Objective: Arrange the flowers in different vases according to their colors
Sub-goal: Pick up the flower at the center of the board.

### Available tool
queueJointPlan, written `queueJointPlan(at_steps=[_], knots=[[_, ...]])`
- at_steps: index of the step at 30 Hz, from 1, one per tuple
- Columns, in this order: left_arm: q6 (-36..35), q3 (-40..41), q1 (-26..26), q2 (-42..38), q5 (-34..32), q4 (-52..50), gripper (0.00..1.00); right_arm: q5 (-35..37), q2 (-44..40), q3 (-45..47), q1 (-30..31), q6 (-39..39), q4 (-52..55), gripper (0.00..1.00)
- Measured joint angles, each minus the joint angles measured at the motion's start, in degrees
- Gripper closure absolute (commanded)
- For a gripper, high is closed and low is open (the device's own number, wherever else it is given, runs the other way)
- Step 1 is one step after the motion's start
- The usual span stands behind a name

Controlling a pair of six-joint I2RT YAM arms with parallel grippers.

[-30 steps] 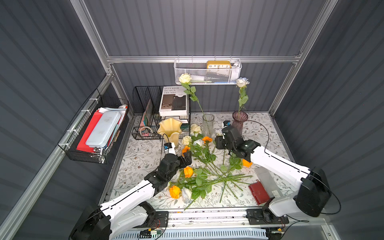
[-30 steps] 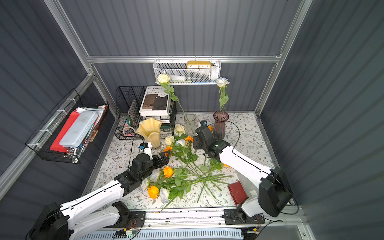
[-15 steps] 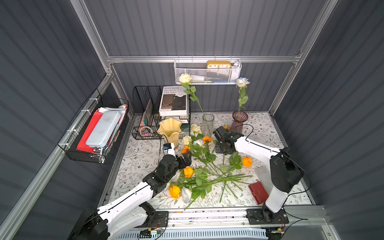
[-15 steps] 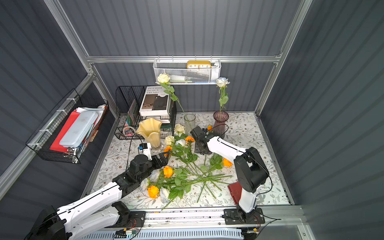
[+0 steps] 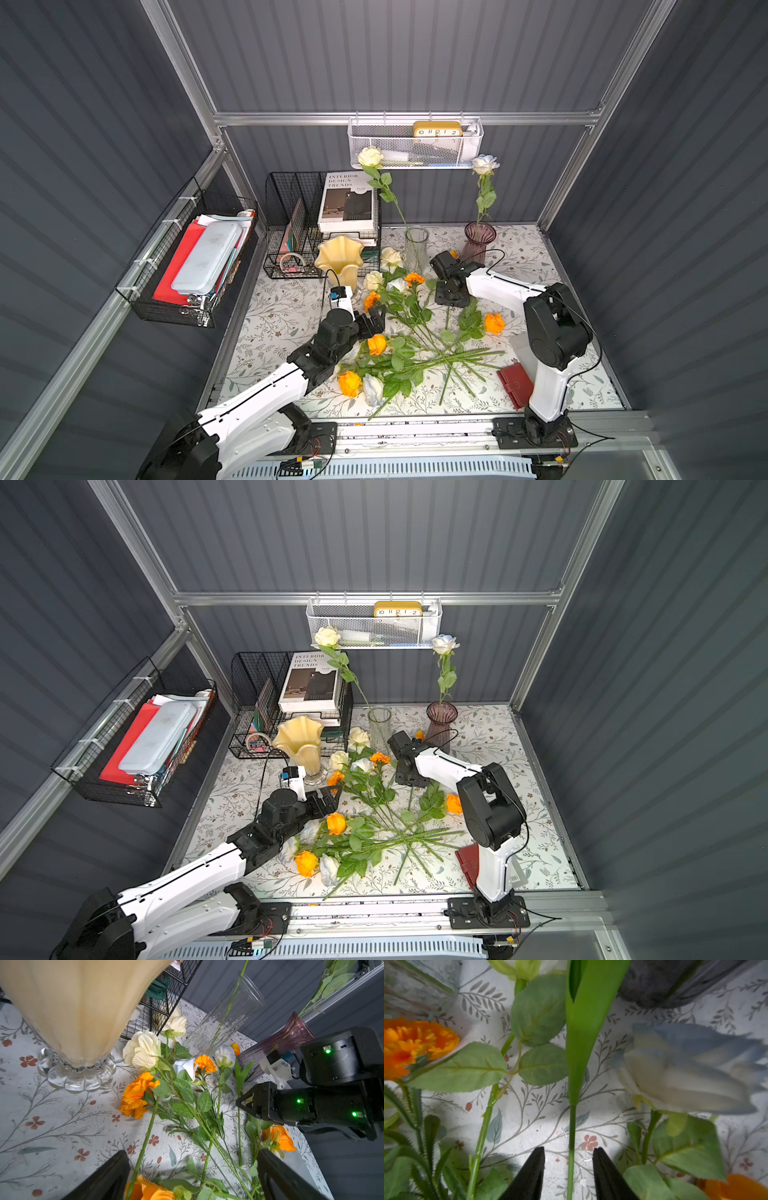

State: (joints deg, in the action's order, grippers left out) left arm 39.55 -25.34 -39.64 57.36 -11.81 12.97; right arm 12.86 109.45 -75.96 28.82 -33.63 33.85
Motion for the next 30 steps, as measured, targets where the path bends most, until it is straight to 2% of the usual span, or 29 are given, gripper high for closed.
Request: queueJointPlan(at_steps=[5, 9, 16, 21, 25, 30], knots=[[-0.74, 0.0, 0.0, 1.66, 1.11, 0.96, 0.01, -0.92, 3.1, -0.46, -0.87, 0.44, -1.46, 0.74], [-1.4, 0.0, 0.0, 2.12, 1.92, 1.46, 0.01, -1.44, 5.35, -1.49, -0.9, 0.61, -2.45, 0.89], [-3.26, -1.09, 0.0, 2.12, 2.89, 1.99, 0.01, -1.27, 4.85, -2.38, -0.98, 1.75, -3.23, 1.0], [-4.96, -2.58, 0.02, 2.12, 4.66, 3.02, 0.01, -1.27, 0.31, -3.48, -0.83, 2.86, -3.39, 1.0], [-7.5, -4.02, 0.04, 2.75, 10.93, 6.36, 0.01, -2.14, -5.27, -4.52, -0.07, 3.54, -3.89, 1.0], [-11.65, -5.75, 0.24, 4.68, 24.68, 13.22, 0.01, -5.22, -9.44, -5.79, 1.9, 4.15, -4.07, 1.0]])
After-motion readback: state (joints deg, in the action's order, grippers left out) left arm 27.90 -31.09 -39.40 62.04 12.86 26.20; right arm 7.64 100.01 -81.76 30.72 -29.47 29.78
